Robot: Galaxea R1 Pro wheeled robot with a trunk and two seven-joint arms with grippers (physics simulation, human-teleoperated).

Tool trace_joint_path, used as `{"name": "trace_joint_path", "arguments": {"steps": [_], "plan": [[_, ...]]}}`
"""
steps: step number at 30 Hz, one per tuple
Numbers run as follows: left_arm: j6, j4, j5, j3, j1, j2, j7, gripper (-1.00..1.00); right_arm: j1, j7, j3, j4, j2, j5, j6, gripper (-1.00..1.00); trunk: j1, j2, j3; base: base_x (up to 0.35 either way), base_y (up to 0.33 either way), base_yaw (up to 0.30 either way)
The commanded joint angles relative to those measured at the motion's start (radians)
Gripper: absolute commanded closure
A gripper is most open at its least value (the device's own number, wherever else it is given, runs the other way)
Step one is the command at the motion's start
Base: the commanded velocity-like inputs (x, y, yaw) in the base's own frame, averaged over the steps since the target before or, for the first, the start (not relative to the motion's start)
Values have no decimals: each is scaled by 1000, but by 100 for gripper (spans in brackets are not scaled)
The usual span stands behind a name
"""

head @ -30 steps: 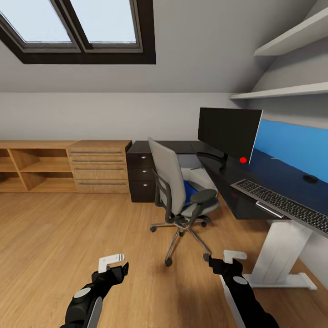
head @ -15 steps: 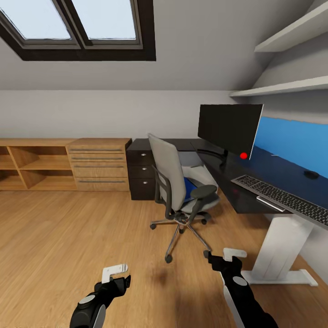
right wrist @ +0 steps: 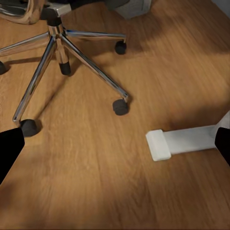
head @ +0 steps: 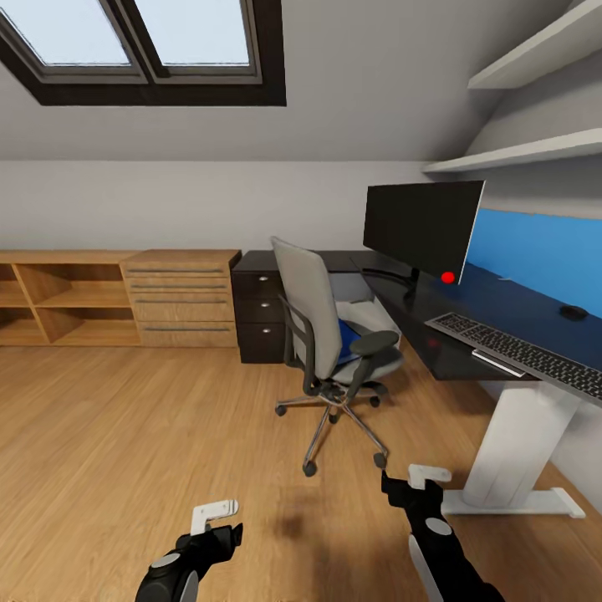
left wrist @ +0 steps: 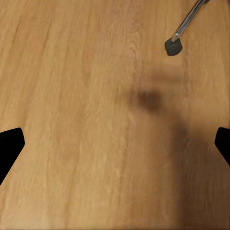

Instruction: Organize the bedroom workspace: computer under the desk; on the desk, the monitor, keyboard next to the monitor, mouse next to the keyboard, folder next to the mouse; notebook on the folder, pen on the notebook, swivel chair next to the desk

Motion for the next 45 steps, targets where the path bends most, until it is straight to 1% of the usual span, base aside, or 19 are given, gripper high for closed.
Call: {"name": "trace_joint_path", "arguments": {"steps": [1,6,8,9,10,12,13,14,15,17,19,21,23,26,29,30,31,36,45], "plan": [[5,-2,7,1,0,-1,5,-100,0,-3,0,-1,0,-3,4,-100,4,-8,-4,0,0,0],[14,4,6,-1,-8,-12,9,-100,-3,1,7,3,1,-1,-6,-100,23,-43,-20,0,0,0],[19,14,6,-1,-53,-21,28,-100,-10,-2,9,5,3,-1,-3,-100,31,-57,-26,0,0,0],[33,20,8,-1,-100,-21,56,-100,-25,-3,9,11,4,-1,5,-100,34,-64,-29,0,0,0],[77,39,11,0,-179,-21,102,-100,-80,-3,10,28,5,-2,29,-100,38,-71,-32,0,0,0],[115,57,15,0,-227,-21,124,-100,-133,-3,9,51,5,-2,46,-100,46,-85,-39,0,0,0],[149,71,27,0,-270,-21,138,-100,-200,-4,5,95,5,-4,58,-100,50,-92,-42,0,0,0],[161,76,33,-1,-286,-21,143,-100,-232,-3,2,121,5,-5,62,-100,54,-99,-45,0,0,0],[178,84,45,-7,-309,-21,150,-100,-299,-2,-9,189,3,-14,66,-100,57,-106,-48,0,0,0],[192,99,56,-21,-329,-21,155,-100,-386,0,-25,299,0,-32,64,-100,65,-120,-54,0,0,0],[195,136,62,-31,-339,-21,157,-100,-453,2,-34,407,-4,-43,42,-100,73,-134,-61,0,0,0],[180,175,64,-37,-344,-21,159,-100,-492,3,-38,497,-11,-49,-9,-100,80,-148,-67,0,0,0],[159,190,65,-40,-346,-21,160,-100,-506,3,-37,542,-15,-50,-48,-100,88,-162,-73,0,0,0],[68,205,65,-44,-349,-21,161,-100,-526,5,-36,607,-20,-48,-121,-100,100,-183,-83,0,0,0],[29,150,65,-45,-348,-21,161,-100,-530,4,-37,618,-25,-47,-140,-100,107,-197,-89,0,0,0],[15,-46,66,-73,-253,-21,161,-100,-532,2,-38,602,-29,-46,-147,-100,107,-197,-89,0,0,0],[14,-81,66,-80,-227,-21,161,-100,-532,2,-38,591,-29,-46,-145,-100,107,-197,-89,0,0,0],[10,-116,64,-92,-183,-21,163,-100,-533,0,-41,554,-29,-51,-112,-100,107,-197,-89,38,0,0],[7,-99,65,-95,-177,-21,165,-100,-533,-3,-45,549,-33,-51,-110,-100,107,-197,-89,289,0,0]]}}
